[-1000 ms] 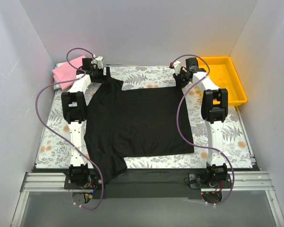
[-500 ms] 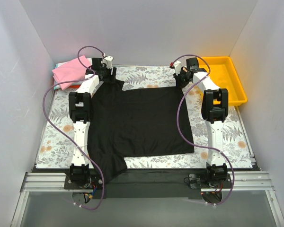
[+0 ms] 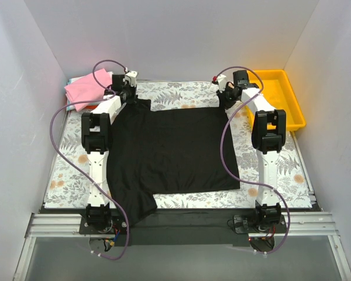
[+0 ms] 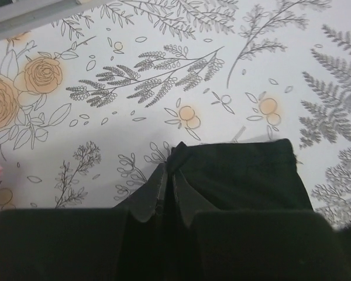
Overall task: Fold and stack the t-shirts
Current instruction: Fold the tshirt
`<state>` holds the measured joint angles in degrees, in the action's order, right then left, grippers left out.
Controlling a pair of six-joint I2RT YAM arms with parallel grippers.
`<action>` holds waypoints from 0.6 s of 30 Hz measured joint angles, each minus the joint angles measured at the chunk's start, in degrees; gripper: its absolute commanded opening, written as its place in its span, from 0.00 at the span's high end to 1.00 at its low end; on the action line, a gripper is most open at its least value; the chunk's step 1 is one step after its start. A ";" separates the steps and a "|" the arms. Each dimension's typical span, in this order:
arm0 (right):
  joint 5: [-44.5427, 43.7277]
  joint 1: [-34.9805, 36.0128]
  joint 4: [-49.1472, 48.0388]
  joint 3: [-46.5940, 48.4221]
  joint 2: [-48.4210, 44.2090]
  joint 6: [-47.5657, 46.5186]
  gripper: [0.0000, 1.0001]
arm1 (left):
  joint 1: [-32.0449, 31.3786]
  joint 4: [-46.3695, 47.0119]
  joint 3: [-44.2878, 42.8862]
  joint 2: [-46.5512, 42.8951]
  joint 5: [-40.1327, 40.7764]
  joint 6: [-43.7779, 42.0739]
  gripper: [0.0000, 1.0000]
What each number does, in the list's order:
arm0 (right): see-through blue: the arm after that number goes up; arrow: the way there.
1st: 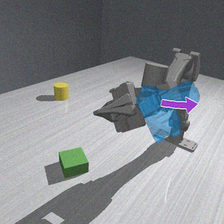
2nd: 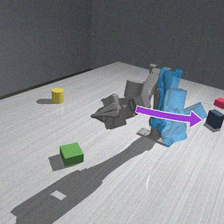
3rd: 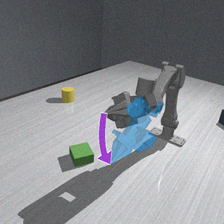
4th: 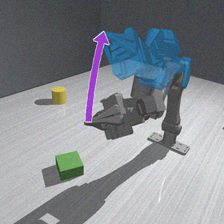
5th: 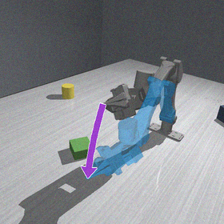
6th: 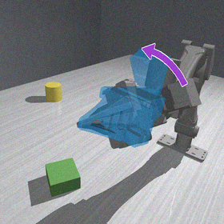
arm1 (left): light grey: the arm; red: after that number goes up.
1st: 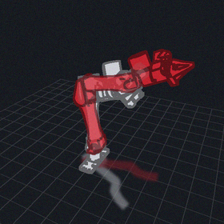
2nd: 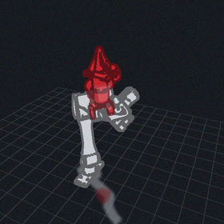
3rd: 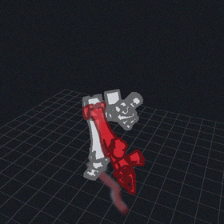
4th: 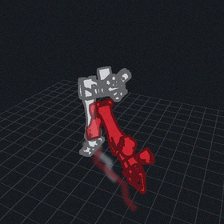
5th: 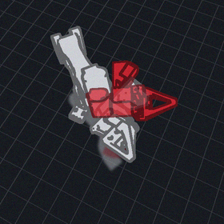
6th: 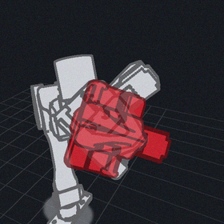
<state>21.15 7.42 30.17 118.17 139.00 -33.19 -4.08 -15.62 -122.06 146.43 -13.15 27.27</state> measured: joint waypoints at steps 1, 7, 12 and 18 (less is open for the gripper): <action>0.28 -0.20 0.31 -0.63 -0.96 -0.02 0.99 | 0.02 1.42 4.46 -2.67 -0.61 -0.04 1.00; 2.08 -1.03 0.74 -6.97 -10.93 -1.31 0.99 | 0.04 5.42 18.01 -17.38 -2.91 -1.14 1.00; 3.08 -1.05 1.18 -11.93 -16.06 -3.06 0.99 | 0.04 7.54 27.74 -27.87 -4.04 -2.36 1.00; 3.63 -1.05 2.29 -16.90 -18.69 -5.22 0.99 | 0.04 6.71 40.37 -38.80 -5.03 -3.98 1.00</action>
<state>24.77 6.37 32.47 101.27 120.31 -38.41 -4.03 -8.91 -81.69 107.63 -18.17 23.29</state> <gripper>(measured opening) 0.020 0.019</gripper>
